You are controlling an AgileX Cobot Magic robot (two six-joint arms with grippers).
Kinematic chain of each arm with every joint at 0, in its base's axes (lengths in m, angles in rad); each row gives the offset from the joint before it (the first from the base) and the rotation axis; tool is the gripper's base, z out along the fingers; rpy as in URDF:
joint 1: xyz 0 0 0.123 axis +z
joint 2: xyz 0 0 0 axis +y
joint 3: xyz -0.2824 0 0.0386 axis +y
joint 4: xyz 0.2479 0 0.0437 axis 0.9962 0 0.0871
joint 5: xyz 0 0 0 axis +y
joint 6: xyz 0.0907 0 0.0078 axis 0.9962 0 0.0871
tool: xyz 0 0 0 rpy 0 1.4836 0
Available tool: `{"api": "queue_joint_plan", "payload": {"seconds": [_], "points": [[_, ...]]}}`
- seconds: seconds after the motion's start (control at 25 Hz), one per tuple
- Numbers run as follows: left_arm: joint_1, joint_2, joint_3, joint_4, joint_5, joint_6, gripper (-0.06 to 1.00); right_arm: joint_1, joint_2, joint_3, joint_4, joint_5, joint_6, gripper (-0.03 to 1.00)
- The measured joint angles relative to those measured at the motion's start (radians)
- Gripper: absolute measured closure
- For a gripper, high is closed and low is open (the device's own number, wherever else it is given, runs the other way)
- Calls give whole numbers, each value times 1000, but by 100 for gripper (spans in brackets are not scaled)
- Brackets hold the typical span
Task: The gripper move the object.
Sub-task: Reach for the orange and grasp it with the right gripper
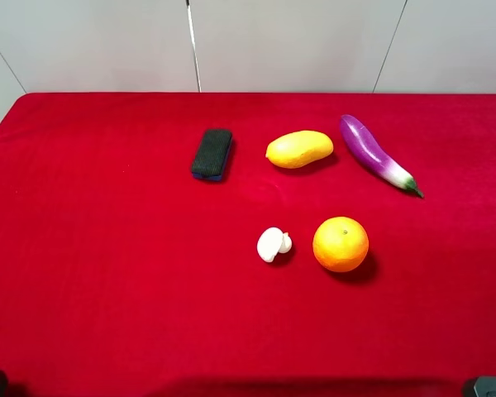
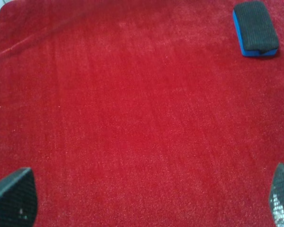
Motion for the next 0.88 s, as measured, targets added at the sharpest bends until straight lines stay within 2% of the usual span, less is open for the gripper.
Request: {"api": "queue_joint_plan", "payload": {"seconds": [0.88], "points": [[0,0,0,0,0,0,-3,0,0,0,5,0,0,28]]}}
